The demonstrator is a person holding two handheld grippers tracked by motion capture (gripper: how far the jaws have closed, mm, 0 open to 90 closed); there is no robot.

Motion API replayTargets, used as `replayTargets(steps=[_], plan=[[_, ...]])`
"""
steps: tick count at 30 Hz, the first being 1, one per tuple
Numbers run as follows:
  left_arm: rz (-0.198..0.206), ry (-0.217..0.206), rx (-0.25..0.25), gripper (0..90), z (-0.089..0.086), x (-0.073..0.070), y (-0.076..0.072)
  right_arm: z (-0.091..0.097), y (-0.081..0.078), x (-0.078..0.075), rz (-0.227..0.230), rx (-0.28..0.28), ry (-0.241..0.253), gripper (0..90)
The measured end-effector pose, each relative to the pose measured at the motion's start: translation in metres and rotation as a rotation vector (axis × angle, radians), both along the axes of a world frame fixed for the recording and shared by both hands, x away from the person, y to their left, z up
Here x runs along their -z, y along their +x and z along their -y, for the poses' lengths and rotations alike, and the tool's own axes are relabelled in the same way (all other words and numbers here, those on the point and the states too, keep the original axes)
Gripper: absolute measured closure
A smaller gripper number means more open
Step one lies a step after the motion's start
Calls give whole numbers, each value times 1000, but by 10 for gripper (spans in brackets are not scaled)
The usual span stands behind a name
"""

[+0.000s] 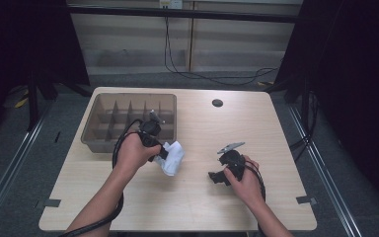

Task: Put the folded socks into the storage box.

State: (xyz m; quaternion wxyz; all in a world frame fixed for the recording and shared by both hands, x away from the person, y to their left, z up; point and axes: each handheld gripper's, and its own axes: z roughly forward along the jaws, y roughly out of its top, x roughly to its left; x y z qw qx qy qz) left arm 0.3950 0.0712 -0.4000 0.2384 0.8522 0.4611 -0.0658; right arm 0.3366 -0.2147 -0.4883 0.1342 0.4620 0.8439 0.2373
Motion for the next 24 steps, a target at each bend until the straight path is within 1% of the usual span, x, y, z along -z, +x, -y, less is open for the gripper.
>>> replayTargets(steps=[2, 3, 7, 8, 11, 14, 19, 21, 23, 24], plan=[[6, -1, 2, 754, 0, -1, -1, 0, -1, 1, 5, 4, 10, 113], [7, 0, 2, 753, 0, -1, -2, 1, -1, 1, 11, -3, 10, 112], [8, -11, 11, 753, 0, -3, -6, 2, -4, 2, 28, -4, 25, 110], [9, -10, 8, 754, 0, -3, -7, 3, -4, 3, 39, -10, 25, 110], [9, -13, 12, 753, 0, -6, -9, 3, -5, 4, 45, -4, 33, 110], [11, -9, 12, 754, 1, -10, -9, 4, -6, 4, 57, -5, 35, 109], [13, -10, 14, 753, 3, -19, -8, 6, -9, 7, 86, -3, 53, 108], [16, -10, 16, 753, 4, -25, -7, 7, -10, 8, 99, -3, 61, 107], [13, -19, 16, 753, 4, -30, -6, 7, -11, 8, 105, 0, 63, 108], [20, -18, 14, 753, 4, -32, -6, 7, -11, 9, 108, -2, 65, 108]])
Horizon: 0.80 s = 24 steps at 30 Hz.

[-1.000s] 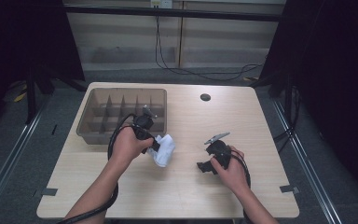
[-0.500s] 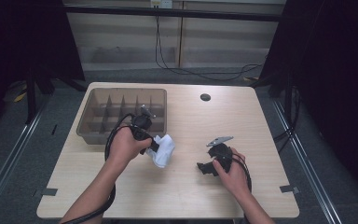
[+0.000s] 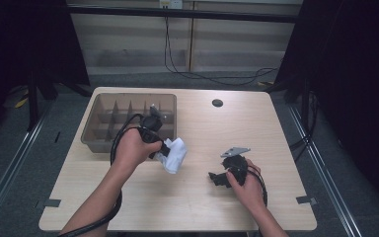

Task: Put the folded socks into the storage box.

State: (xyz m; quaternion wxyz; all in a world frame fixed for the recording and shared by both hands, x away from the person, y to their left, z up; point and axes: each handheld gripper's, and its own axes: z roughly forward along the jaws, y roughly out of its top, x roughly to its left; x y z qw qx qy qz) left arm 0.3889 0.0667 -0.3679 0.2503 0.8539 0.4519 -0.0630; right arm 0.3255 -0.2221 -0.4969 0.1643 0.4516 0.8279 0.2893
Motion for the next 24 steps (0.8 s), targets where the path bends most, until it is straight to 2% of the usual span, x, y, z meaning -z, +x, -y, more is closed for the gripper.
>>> replayTargets(steps=[15, 24], plan=[[8, 11, -16, 753, -3, -28, 16, 1, -3, 3, 26, 7, 20, 107], [13, 4, -26, 753, 0, -35, 25, 1, -5, 4, 43, 16, 30, 107]])
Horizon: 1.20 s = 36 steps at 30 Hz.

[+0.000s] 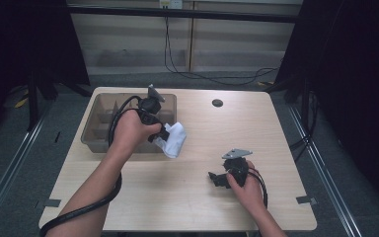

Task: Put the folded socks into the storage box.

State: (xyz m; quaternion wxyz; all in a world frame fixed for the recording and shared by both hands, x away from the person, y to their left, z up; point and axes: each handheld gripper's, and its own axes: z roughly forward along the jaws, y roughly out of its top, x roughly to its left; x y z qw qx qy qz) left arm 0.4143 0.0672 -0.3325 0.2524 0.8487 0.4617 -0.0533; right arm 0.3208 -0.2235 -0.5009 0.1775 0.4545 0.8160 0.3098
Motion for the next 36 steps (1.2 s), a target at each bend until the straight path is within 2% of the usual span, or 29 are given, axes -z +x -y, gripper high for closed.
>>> replayTargets(steps=[5, 12, 19, 26, 30, 36], plan=[[0, -15, -10, 753, 1, -3, 5, 0, -1, 0, 1, 6, 4, 107], [20, -12, -33, 753, -3, -9, 12, 0, -1, 1, 8, 11, 4, 107], [25, -9, -59, 753, -9, -6, 18, 0, -1, 2, 18, 9, 10, 107], [28, 3, -87, 753, -18, 5, 26, 0, -2, 2, 20, 14, 15, 107], [44, 0, -115, 752, -23, 15, 35, 0, -2, 3, 28, 11, 19, 107], [37, 0, -168, 752, -27, 33, 48, 0, -3, 3, 32, 12, 23, 107]])
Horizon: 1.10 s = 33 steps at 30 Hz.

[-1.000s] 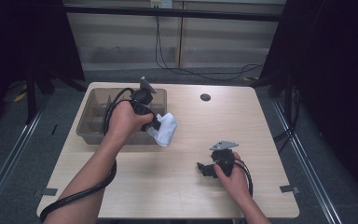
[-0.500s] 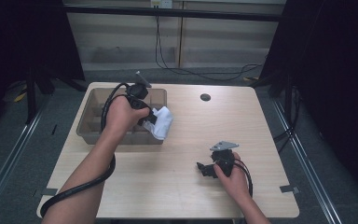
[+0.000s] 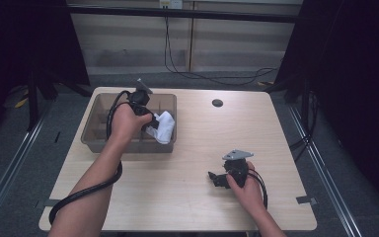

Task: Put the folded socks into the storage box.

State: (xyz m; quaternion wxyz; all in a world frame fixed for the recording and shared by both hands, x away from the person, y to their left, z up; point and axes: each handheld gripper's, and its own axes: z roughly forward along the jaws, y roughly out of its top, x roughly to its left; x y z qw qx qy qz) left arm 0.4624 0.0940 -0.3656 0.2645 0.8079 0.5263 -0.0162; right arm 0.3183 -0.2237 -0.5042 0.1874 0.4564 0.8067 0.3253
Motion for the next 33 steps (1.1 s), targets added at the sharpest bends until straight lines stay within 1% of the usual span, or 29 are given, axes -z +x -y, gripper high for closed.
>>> replayTargets(steps=[1, 3, 4, 6, 9, 11, 12, 15, 18, 22, 24, 26, 28, 31, 33], plan=[[1, -14, -9, 752, 0, 2, 2, 0, 0, 0, 1, 0, 1, 107], [4, -10, -22, 751, 0, 6, 4, 0, 0, 0, 2, 0, 1, 107], [5, -20, -33, 751, 0, 7, 5, 0, 0, 0, 2, 1, 2, 107], [6, -12, -36, 750, 1, 10, 7, 0, 0, 0, 3, 1, 3, 107], [6, -14, -38, 749, 3, 15, 9, 0, 0, 0, 2, 2, 4, 107], [7, -4, -46, 748, 5, 19, 9, 0, 0, 0, 3, 0, 3, 107], [2, -8, -46, 748, 5, 21, 10, 0, 0, 0, 2, 2, 4, 107], [2, -3, -49, 746, 6, 26, 10, 0, 0, 0, 4, 0, 4, 107], [-4, -11, -61, 745, 6, 29, 11, 0, 0, 0, 4, -2, 2, 107], [-13, -13, -59, 744, 7, 32, 11, 0, 0, 0, 5, -2, 2, 107], [-9, -14, -63, 743, 8, 34, 11, 0, 0, 0, 5, -1, 3, 107], [-12, -8, -59, 741, 8, 35, 11, 0, 0, 1, 5, -1, 3, 107], [-4, -6, -59, 738, 8, 36, 10, 0, 0, 1, 6, -1, 3, 107], [-2, 5, -51, 730, 8, 37, 10, 0, 0, 1, 6, -2, 4, 107], [10, 13, -48, 713, 8, 38, 10, 0, 0, 1, 6, -2, 4, 107]])
